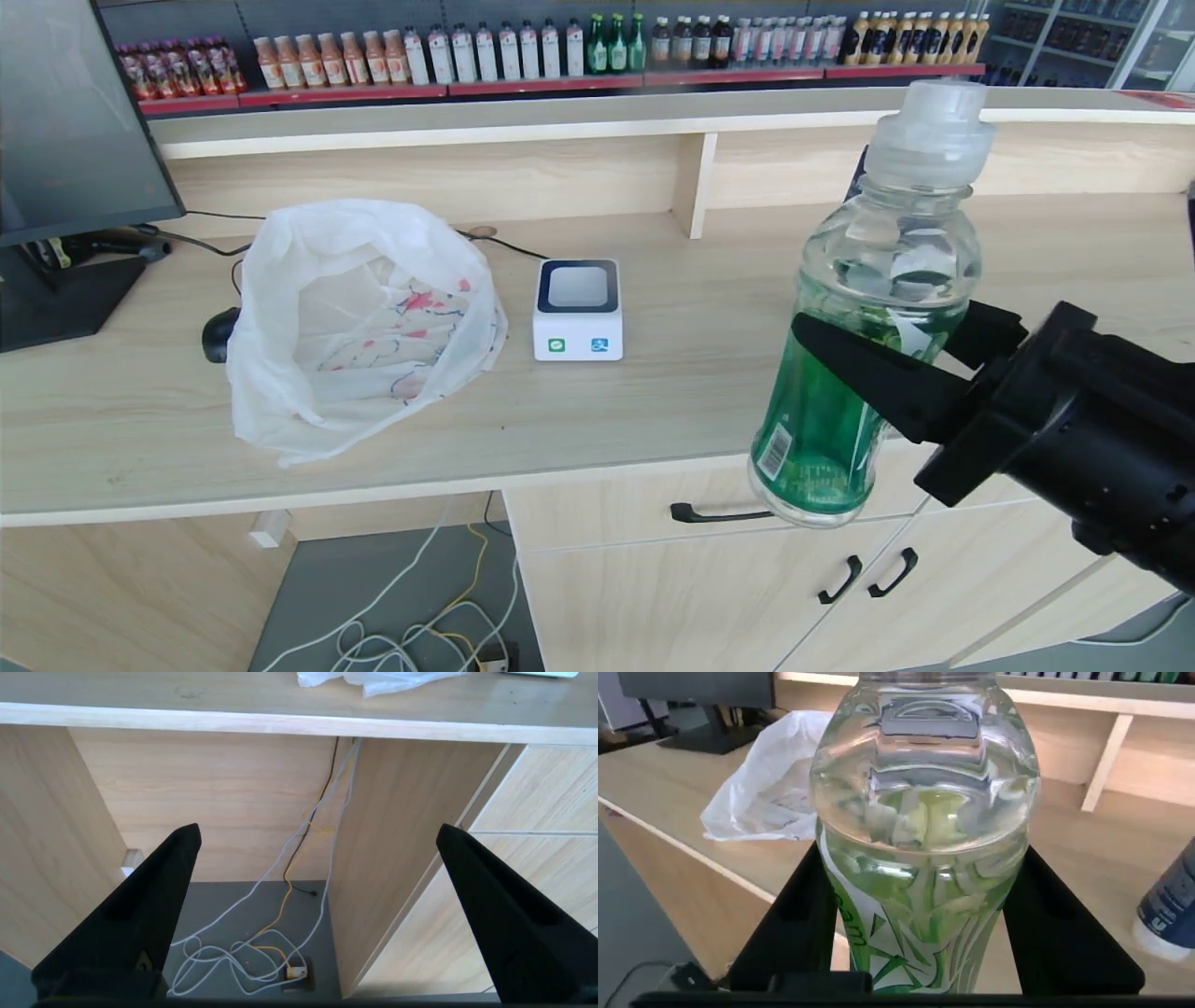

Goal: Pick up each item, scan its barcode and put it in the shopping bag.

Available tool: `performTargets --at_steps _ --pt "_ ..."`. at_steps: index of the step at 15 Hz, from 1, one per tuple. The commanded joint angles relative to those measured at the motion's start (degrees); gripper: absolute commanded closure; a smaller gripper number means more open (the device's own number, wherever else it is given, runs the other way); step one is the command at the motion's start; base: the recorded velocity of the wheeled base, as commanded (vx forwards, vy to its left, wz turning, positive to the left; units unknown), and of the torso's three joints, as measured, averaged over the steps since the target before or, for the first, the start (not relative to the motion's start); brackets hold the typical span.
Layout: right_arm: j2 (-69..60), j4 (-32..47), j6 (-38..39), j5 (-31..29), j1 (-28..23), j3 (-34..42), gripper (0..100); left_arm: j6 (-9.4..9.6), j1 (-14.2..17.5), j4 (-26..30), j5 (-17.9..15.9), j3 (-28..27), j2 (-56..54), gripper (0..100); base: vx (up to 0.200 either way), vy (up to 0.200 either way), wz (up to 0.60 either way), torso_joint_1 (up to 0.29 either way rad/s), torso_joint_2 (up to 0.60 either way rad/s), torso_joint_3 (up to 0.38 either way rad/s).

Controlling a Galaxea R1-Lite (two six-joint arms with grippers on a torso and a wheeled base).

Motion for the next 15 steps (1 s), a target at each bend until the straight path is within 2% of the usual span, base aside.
performTargets --at_steps 1,2,3,6,8,11,15 --pt "0.0 0.0 -2.0 -5.4 -0.1 -0.2 100 0.07 0.0 0.0 0.0 0.0 0.0 0 0.000 0.000 0.00 0.000 0.00 0.000" --pt "0.1 0.0 -2.1 -9.5 0.0 -0.7 100 -0.02 0.0 0.0 0.0 0.0 0.0 0 0.000 0.000 0.00 0.000 0.00 0.000" --pt "0.1 0.0 -2.1 -10.9 0.0 -1.2 100 -0.02 0.0 0.0 0.0 0.0 0.0 0 0.000 0.000 0.00 0.000 0.00 0.000" --pt "3.1 0.0 -2.3 -19.0 -0.1 -8.1 100 -0.11 0.0 0.0 0.0 0.0 0.0 0 0.000 0.000 0.00 0.000 0.00 0.000" --pt "3.9 0.0 -3.1 -21.2 -0.1 -9.6 100 -0.02 0.0 0.0 0.0 0.0 0.0 0 0.000 0.000 0.00 0.000 0.00 0.000" --pt "5.3 0.0 -3.0 -21.4 -0.1 -10.6 100 -0.02 0.0 0.0 0.0 0.0 0.0 0 0.000 0.000 0.00 0.000 0.00 0.000" --pt "5.6 -0.1 -2.6 -21.3 -0.3 -10.2 100 -0.02 0.0 0.0 0.0 0.0 0.0 0 0.000 0.200 0.00 0.000 0.00 0.004"
